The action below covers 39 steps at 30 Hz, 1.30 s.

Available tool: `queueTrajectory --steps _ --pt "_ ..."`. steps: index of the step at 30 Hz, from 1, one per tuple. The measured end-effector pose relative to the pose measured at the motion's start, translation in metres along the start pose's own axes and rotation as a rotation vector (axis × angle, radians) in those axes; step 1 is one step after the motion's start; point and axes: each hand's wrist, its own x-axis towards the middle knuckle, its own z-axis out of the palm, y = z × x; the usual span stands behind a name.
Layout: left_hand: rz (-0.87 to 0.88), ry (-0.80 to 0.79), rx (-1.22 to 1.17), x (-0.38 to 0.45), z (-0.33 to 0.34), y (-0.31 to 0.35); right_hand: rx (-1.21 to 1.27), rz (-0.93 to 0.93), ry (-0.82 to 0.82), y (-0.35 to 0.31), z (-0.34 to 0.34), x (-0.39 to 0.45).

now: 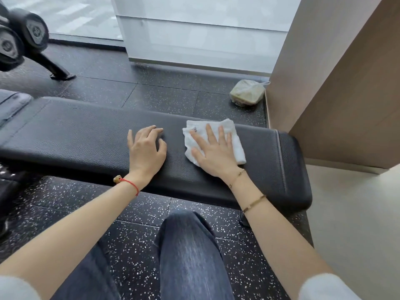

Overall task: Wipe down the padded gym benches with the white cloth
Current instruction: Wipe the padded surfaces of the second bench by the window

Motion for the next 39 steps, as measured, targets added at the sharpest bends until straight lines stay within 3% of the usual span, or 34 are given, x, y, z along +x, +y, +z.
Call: queueTrajectory --steps 4,10,15,22,26,29,34,39 --pt "-0.08 0.027 0.026 0.012 -0.035 -0.071 -0.001 -0.185 0.003 -0.052 0.026 -0.001" --pt "-0.045 -0.003 0.125 0.028 -0.079 -0.177 -0.019 -0.061 -0.032 -0.106 0.021 0.09" --pt "-0.02 -0.045 0.159 0.046 -0.092 -0.228 -0.037 -0.007 -0.036 -0.176 0.035 0.125" --pt "-0.024 -0.064 0.113 0.049 -0.089 -0.243 -0.09 -0.108 0.021 -0.197 0.054 0.042" --pt "-0.024 -0.085 0.099 0.05 -0.089 -0.244 -0.08 0.099 0.021 -0.18 0.045 0.049" --pt "-0.028 -0.094 0.093 0.05 -0.089 -0.244 -0.061 0.247 0.007 -0.202 0.04 0.086" --pt "-0.022 -0.087 0.092 0.05 -0.088 -0.247 -0.075 0.06 0.019 -0.259 0.062 0.083" --pt "-0.02 -0.076 0.093 0.05 -0.087 -0.249 -0.085 0.005 0.074 -0.23 0.064 0.043"
